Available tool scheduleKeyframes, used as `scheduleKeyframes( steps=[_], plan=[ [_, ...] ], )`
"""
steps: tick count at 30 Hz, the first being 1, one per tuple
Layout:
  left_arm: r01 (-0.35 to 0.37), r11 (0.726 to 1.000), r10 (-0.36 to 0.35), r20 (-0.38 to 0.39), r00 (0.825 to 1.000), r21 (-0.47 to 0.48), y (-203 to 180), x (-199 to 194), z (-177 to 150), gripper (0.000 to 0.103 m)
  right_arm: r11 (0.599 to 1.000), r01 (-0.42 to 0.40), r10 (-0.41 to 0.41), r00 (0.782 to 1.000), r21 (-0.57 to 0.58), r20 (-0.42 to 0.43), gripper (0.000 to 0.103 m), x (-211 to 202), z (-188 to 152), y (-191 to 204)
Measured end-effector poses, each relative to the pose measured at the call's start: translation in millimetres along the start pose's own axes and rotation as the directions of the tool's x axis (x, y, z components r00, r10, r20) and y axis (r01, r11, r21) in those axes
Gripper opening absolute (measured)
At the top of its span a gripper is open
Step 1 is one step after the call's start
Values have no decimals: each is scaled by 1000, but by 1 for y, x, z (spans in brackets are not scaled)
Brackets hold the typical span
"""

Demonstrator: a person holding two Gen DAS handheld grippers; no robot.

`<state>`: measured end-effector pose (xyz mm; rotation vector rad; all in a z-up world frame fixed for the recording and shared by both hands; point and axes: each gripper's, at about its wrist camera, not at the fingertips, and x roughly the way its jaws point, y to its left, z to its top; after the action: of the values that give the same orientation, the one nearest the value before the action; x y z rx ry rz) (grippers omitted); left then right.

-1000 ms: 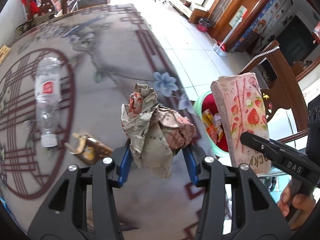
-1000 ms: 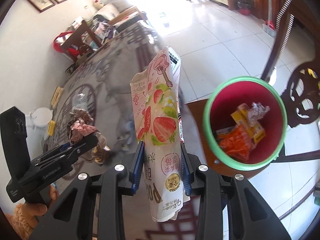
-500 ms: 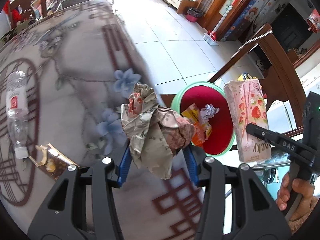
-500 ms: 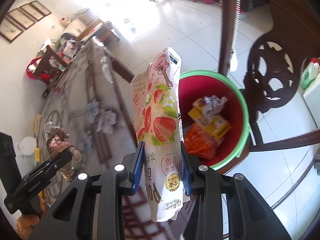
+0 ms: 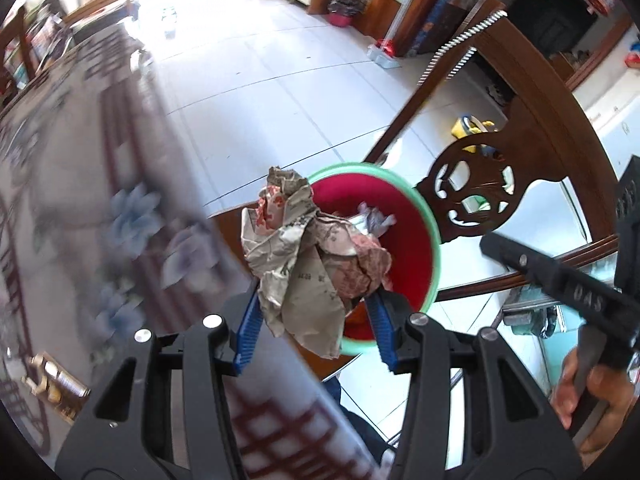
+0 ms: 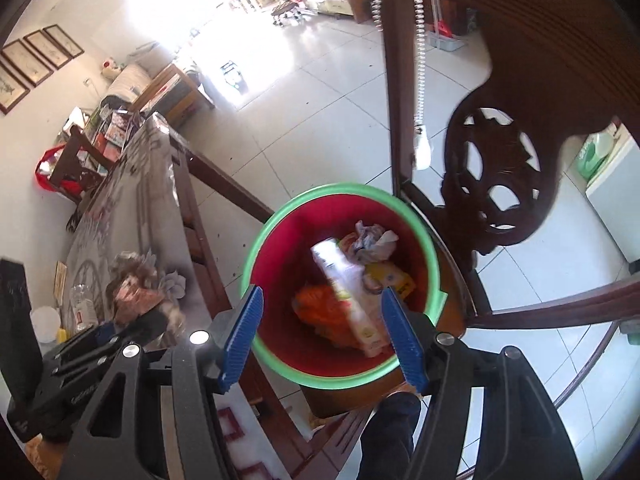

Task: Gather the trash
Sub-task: 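Open both tools over the red bucket to drop paper and wrapper inside, then move both open tools back over the table toward the bottle and cigarette pack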

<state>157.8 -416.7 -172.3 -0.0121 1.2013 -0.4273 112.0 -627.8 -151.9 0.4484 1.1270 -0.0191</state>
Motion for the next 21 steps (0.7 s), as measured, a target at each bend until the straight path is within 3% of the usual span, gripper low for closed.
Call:
scheduleKeyframes(
  steps=[5, 10, 21],
  plan=[
    [29, 998, -29, 9, 1000, 63, -30, 11, 16, 48, 999, 28, -28, 999, 29, 18, 61, -12, -3, -16],
    [48, 995, -51, 31, 998, 85, -41, 12, 23, 65, 998, 39, -40, 999, 57, 32, 61, -20, -7, -25],
    [60, 998, -61, 58, 996, 20, -7, -18, 9, 68, 1000, 23, -23, 999, 2, 31, 61, -20, -16, 15]
  ],
)
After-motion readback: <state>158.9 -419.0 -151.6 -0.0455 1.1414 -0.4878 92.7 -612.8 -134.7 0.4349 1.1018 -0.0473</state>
